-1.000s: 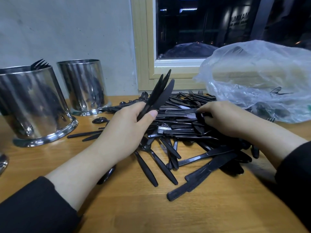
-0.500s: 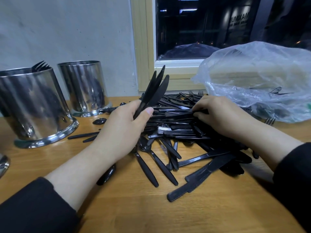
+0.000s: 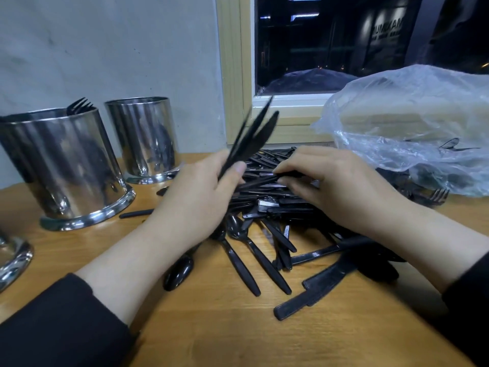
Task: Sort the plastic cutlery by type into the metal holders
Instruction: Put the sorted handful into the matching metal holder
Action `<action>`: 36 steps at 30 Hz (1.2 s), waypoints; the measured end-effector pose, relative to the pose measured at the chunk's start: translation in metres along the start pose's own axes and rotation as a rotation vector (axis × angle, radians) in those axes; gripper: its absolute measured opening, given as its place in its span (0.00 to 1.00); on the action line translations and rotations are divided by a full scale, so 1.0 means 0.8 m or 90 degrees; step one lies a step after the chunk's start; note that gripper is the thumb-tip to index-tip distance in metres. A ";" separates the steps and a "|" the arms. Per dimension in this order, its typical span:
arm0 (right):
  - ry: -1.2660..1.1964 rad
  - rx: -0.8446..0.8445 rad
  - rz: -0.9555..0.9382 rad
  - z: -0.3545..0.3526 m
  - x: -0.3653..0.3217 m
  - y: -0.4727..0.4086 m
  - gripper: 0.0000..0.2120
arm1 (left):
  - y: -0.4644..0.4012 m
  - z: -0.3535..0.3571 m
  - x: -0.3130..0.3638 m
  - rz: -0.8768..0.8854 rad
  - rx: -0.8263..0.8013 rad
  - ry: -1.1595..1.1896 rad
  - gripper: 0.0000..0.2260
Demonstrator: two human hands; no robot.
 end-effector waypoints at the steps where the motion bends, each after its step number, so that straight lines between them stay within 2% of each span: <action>1: 0.002 0.002 -0.007 0.001 -0.005 -0.001 0.07 | 0.002 0.009 0.000 -0.011 -0.056 0.018 0.08; 3: 0.005 0.006 -0.011 0.002 -0.011 -0.002 0.08 | 0.005 0.019 0.001 -0.005 -0.114 0.014 0.09; 5: 0.001 0.023 -0.009 -0.001 -0.011 -0.003 0.09 | 0.005 0.019 0.002 0.011 -0.115 -0.001 0.10; 8: -0.017 0.076 0.012 -0.011 -0.008 -0.003 0.13 | 0.004 0.019 0.000 -0.010 -0.114 0.071 0.09; 14: -0.173 0.197 0.200 -0.012 0.017 0.007 0.25 | 0.003 0.024 -0.003 -0.052 -0.129 0.176 0.03; 16: -0.274 0.224 0.262 -0.004 0.023 0.010 0.26 | 0.004 0.027 -0.005 -0.062 -0.145 0.192 0.04; 19: -0.324 0.292 0.324 -0.002 0.032 0.017 0.24 | 0.005 0.029 -0.010 -0.082 -0.156 0.249 0.03; 21: -0.374 0.330 0.353 -0.002 0.036 0.019 0.22 | 0.004 0.029 -0.010 -0.081 -0.162 0.268 0.08; 24: -0.515 0.330 0.352 0.007 0.027 0.016 0.17 | 0.005 0.029 -0.007 -0.078 -0.169 0.275 0.10; 26: -0.507 0.299 0.321 0.008 0.017 0.014 0.16 | 0.005 0.032 -0.007 -0.076 -0.178 0.275 0.06; 29: -0.455 0.236 0.224 0.005 0.001 0.011 0.18 | 0.006 0.033 -0.007 -0.061 -0.173 0.274 0.06; 31: -0.400 0.177 0.151 0.005 -0.011 0.008 0.20 | 0.006 0.031 -0.001 -0.045 -0.144 0.285 0.07; 33: -0.383 0.157 0.120 0.005 -0.017 0.007 0.21 | 0.005 0.026 0.000 -0.045 -0.081 0.360 0.11; 36: -0.353 0.183 0.163 0.004 -0.007 0.008 0.20 | 0.004 0.013 -0.003 -0.041 0.036 0.446 0.11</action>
Point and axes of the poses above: each hand's wrist, its own y-axis away from the middle knuckle, its own z-axis out of the palm, x = y × z, the point moved 6 cm from there along -y, towards the middle knuckle, and after that the axes turned 5 degrees about -z, right-handed, at the moved point
